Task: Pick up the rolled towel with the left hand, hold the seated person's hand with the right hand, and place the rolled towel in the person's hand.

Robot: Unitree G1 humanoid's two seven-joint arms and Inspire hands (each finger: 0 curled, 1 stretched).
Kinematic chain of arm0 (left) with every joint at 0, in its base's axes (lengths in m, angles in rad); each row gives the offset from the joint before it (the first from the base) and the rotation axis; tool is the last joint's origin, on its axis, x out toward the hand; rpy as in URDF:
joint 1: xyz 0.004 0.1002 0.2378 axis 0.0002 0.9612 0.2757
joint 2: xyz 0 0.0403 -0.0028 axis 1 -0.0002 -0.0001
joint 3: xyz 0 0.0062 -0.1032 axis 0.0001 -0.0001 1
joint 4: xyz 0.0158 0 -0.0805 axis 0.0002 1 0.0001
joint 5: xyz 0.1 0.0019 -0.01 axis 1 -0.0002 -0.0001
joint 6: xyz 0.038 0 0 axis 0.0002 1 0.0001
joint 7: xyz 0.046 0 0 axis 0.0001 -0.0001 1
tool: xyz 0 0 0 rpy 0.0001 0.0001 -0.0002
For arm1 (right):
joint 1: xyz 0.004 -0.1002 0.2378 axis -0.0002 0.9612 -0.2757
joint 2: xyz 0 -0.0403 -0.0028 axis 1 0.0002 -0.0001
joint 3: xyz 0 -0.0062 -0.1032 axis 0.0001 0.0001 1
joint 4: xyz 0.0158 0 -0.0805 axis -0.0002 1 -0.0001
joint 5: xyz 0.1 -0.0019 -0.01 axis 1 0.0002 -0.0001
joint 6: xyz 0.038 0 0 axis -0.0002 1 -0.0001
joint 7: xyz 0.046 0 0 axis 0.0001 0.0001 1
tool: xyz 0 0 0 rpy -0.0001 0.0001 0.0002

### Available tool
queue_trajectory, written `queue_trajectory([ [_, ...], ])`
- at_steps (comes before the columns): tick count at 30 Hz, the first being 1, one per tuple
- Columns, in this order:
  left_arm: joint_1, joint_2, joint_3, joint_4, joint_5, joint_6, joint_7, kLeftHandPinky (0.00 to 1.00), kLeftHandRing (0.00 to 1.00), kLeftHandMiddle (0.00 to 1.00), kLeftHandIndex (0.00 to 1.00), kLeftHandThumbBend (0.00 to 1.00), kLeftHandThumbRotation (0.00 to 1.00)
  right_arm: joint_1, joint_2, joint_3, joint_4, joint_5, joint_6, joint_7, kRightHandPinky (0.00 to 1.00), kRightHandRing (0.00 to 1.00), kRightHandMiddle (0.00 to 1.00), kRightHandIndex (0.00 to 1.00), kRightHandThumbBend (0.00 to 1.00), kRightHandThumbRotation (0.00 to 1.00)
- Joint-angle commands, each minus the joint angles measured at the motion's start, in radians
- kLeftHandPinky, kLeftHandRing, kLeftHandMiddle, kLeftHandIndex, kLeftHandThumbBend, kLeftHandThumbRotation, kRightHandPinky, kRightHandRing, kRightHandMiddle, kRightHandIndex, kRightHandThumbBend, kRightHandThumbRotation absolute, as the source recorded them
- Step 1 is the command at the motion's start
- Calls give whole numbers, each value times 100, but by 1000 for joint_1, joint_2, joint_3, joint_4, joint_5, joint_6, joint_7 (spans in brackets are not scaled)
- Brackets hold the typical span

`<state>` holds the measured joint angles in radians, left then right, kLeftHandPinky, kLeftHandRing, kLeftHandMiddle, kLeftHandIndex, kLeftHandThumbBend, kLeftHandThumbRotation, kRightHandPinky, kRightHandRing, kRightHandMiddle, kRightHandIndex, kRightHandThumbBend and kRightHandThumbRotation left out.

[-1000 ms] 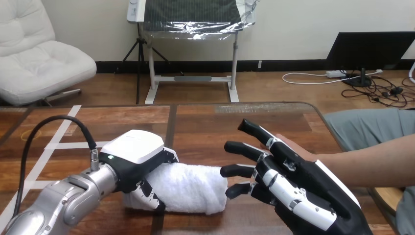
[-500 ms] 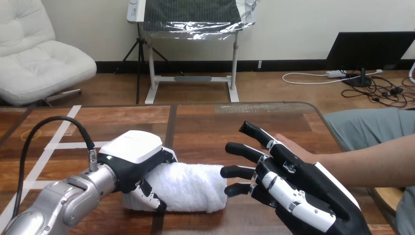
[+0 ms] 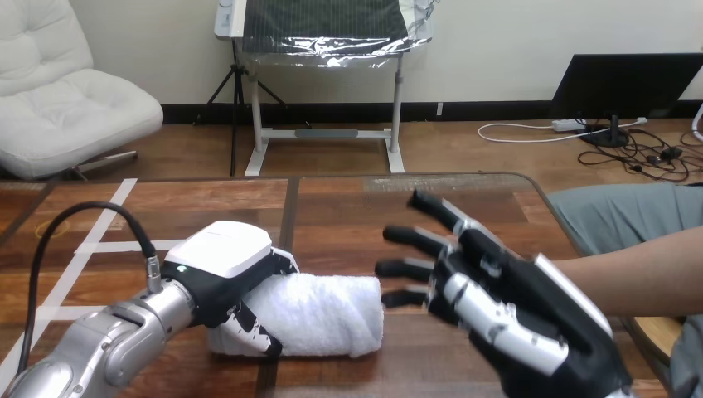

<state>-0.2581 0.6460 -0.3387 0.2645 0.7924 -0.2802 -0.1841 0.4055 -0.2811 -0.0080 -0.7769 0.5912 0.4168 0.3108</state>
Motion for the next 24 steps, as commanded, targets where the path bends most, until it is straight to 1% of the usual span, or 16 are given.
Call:
queue_trajectory([
  [1, -8, -14, 32, 23, -19, -4, 82, 36, 44, 51, 61, 65, 7, -77, -3, -18, 0, 13, -3, -6, 61, 73, 83, 94, 0, 0],
  [2, 2, -18, 40, 20, -27, -8, 103, 34, 41, 49, 60, 65, 6, -79, -2, -19, 0, 18, 0, -7, 61, 73, 82, 94, 0, 0],
  [3, 9, -20, 43, 20, -32, -11, 117, 29, 36, 44, 57, 64, 4, -80, -1, -20, 1, 21, 2, -8, 60, 73, 82, 94, 0, 0],
  [8, 44, -26, 55, 3, -57, -16, 166, 22, 28, 38, 54, 63, 1, -78, 5, -21, 7, 31, -1, -4, 60, 73, 82, 94, 0, 0],
  [10, 54, -25, 56, -6, -60, -14, 178, 21, 27, 37, 53, 62, 1, -77, 4, -22, 9, 33, -2, -1, 60, 73, 82, 94, 0, 0],
  [11, 65, -27, 61, -13, -73, -17, 183, 20, 26, 37, 52, 61, 1, -75, 4, -21, 10, 32, -4, 0, 60, 72, 82, 94, 0, 0],
  [13, 75, -30, 67, -18, -89, -22, 188, 22, 29, 39, 52, 60, 0, -73, 4, -20, 10, 31, -6, 0, 60, 72, 82, 94, 0, 0],
  [14, 83, -31, 71, -20, -95, -32, 200, 23, 29, 39, 52, 60, 0, -71, 4, -19, 10, 27, -8, 0, 60, 73, 82, 94, 0, 0],
  [18, 105, -29, 76, -35, -98, -48, 229, 25, 31, 41, 51, 59, 0, -65, 4, -18, 7, 24, -13, 2, 60, 73, 82, 94, 0, 0],
  [22, 122, -29, 84, -49, -112, -60, 235, 26, 32, 42, 52, 57, 0, -61, 5, -16, 2, 23, -14, 0, 60, 73, 82, 94, 0, 0],
  [24, 130, -29, 86, -55, -108, -66, 247, 26, 32, 42, 53, 56, 0, -57, 7, -13, 4, 18, -19, 2, 60, 73, 83, 94, 0, 0],
])
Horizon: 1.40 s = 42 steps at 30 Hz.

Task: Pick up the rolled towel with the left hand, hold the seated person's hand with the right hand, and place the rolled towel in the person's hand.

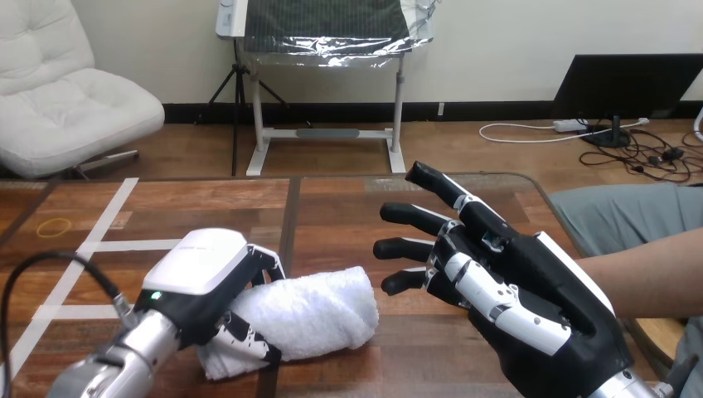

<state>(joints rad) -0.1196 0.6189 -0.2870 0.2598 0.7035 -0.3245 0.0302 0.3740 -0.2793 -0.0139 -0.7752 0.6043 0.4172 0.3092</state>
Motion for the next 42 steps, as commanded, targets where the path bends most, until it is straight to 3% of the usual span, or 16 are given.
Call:
queue_trajectory([
  [1, -6, -2, 35, -52, -17, -23, 37, 26, 32, 43, 53, 56, 0, -25, 5, -7, 3, 4, -21, 4, 60, 73, 83, 94, 0, 0],
  [7, 10, -10, 41, -57, -17, -51, 71, 29, 35, 45, 54, 55, 0, -17, 8, -3, 0, 3, -23, 3, 59, 73, 84, 95, 0, 0],
  [31, 38, -49, 46, -54, 7, -67, 185, 35, 40, 48, 55, 50, 0, -48, 14, 5, 19, -2, -19, 0, 57, 72, 83, 96, 0, 0],
  [40, 55, -69, 61, -52, -18, -72, 213, 36, 40, 48, 55, 51, 0, -49, 13, 6, 26, -1, -25, 7, 57, 72, 84, 96, 0, 0],
  [42, 61, -77, 68, -40, -33, -95, 239, 36, 40, 48, 55, 51, 0, -47, 16, 5, 27, 2, -24, 6, 57, 73, 84, 96, 0, 0],
])
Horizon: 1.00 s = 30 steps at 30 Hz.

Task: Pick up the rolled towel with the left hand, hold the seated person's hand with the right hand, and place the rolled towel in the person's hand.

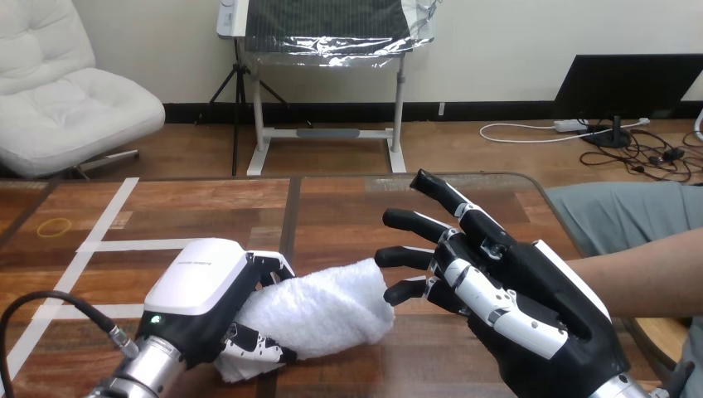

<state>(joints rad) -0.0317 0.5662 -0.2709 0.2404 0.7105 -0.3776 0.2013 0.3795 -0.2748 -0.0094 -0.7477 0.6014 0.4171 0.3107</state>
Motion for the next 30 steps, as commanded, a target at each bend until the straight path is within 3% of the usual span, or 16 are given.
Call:
queue_trajectory([
  [1, -26, -26, 53, -17, -44, -48, 75, 36, 40, 47, 55, 52, 0, -52, 12, 1, 0, 6, -24, 4, 57, 73, 85, 96, 0, 0],
  [10, 20, -80, 92, -5, -146, -98, 116, 34, 39, 46, 54, 56, 0, -34, 16, -5, -5, 6, -25, -3, 57, 72, 83, 96, 0, 0],
  [13, 47, -125, 117, -13, -244, -110, 100, 33, 39, 46, 54, 57, 0, -28, 16, -8, -2, 3, -35, 4, 57, 72, 83, 96, 0, 0],
  [14, 64, -161, 133, -29, -336, -101, 68, 33, 39, 46, 54, 57, 0, -24, 18, -9, -1, 4, -37, 4, 57, 72, 83, 96, 0, 0],
  [17, 95, -230, 158, -70, -517, -74, 4, 34, 39, 46, 54, 58, 0, -17, 20, -14, 0, 6, -42, 6, 57, 72, 83, 96, 0, 0],
  [20, 120, -275, 172, -114, -632, -53, -23, 35, 39, 45, 53, 59, 0, -13, 18, -19, 1, 4, -46, 8, 57, 73, 84, 96, 0, 0],
  [23, 140, -307, 180, -153, -684, -57, -17, 35, 39, 45, 53, 59, 0, -11, 15, -23, 2, 2, -47, 9, 57, 73, 84, 97, 0, 0],
  [30, 183, -362, 188, -234, -717, -75, 21, 35, 39, 45, 53, 59, 0, -15, 6, -33, -4, -1, -41, 7, 57, 73, 85, 97, 0, 0],
])
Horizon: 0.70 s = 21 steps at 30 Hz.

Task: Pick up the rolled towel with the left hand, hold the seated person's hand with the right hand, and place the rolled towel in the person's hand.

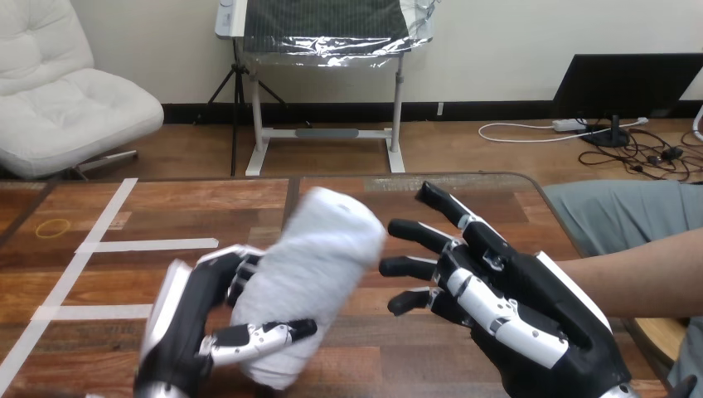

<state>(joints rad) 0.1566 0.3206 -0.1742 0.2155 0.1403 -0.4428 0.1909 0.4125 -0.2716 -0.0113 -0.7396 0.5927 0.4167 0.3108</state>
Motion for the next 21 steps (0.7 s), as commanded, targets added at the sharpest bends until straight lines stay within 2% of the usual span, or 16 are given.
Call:
queue_trajectory([
  [1, 0, -121, 92, -219, -146, -8, 34, 35, 39, 45, 53, 60, 0, -48, 2, -32, -14, 6, -41, 6, 57, 73, 85, 97, 0, 0],
  [11, 77, -189, 82, -361, -171, 7, 32, 35, 38, 44, 51, 62, 0, -53, -2, -38, -37, 15, -28, -9, 57, 73, 84, 96, 0, 0],
  [16, 114, -208, 75, -427, -156, 32, 30, 33, 37, 43, 50, 63, 0, -50, -2, -35, -45, 10, -33, -10, 55, 71, 83, 95, 0, 0],
  [21, 144, -214, 65, -468, -175, 31, 3, 32, 36, 43, 50, 64, 0, -43, 3, -30, -51, -6, -47, -14, 53, 70, 81, 94, 0, 0],
])
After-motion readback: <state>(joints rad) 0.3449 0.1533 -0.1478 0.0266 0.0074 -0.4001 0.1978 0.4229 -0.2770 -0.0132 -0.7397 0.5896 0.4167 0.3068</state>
